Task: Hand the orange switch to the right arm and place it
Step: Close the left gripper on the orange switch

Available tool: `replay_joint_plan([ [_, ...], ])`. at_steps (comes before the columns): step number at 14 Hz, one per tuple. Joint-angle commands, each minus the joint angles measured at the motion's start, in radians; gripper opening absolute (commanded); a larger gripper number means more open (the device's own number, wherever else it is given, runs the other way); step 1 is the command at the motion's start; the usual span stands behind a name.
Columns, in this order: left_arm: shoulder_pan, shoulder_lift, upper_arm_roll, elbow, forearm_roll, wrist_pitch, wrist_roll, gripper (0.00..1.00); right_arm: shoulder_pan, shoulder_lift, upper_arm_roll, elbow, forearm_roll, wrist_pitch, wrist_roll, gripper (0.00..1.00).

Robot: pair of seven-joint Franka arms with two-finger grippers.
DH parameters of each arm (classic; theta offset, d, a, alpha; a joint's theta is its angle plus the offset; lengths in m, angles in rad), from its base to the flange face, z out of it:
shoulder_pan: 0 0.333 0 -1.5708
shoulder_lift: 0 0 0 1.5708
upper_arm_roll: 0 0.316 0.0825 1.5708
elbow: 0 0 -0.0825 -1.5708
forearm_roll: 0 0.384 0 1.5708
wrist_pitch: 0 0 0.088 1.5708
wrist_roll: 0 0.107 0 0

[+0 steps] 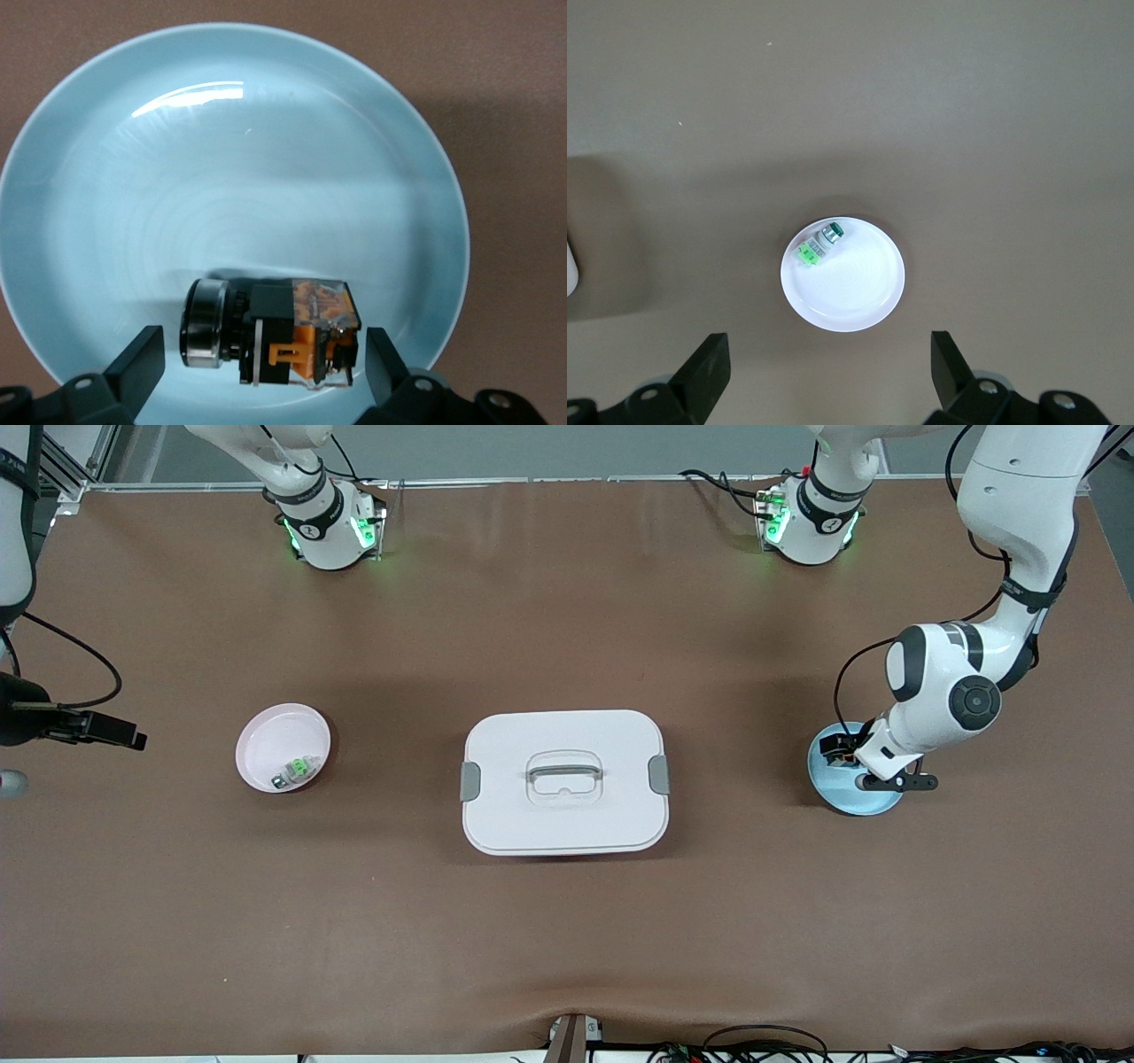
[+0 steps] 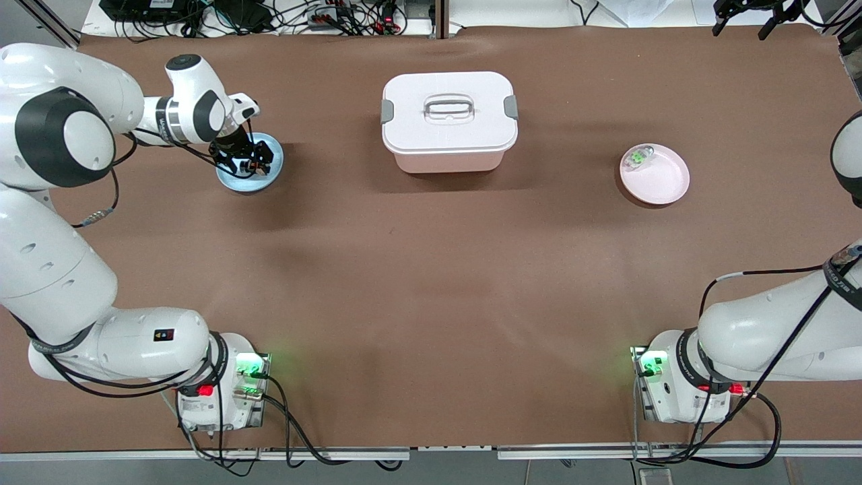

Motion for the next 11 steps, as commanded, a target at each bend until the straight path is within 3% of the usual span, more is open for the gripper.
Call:
replay_joint_plan([
  [1,0.004,0.008,-0.003,0.005,0.014,0.019,0.014,1.0,-0.027,-0.011,0.017,0.003,0.008,-0.004,-0.004,1.0],
  [2,0.004,0.01,-0.001,0.003,0.014,0.019,0.014,1.0,-0.027,-0.011,0.017,0.001,0.008,-0.007,-0.004,1.0],
  [3,0.004,0.01,-0.001,0.003,0.014,0.019,0.014,0.83,-0.028,-0.011,0.017,0.001,0.008,-0.007,-0.004,1.0],
  [6,0.004,0.01,-0.001,0.006,0.014,0.019,0.014,0.48,-0.031,-0.011,0.017,0.001,0.01,-0.007,-0.004,1.0],
  [7,0.004,0.01,-0.001,0.006,0.014,0.019,0.014,0.26,-0.03,-0.011,0.018,0.001,0.008,-0.008,-0.006,1.0],
  [8,0.004,0.01,-0.001,0.008,0.014,0.019,0.014,0.15,-0.028,-0.011,0.018,0.004,0.008,-0.008,-0.016,1.0],
  [11,0.004,0.008,-0.001,0.012,0.014,0.019,0.013,0.13,-0.034,-0.011,0.018,0.004,0.01,-0.008,-0.096,1.0],
])
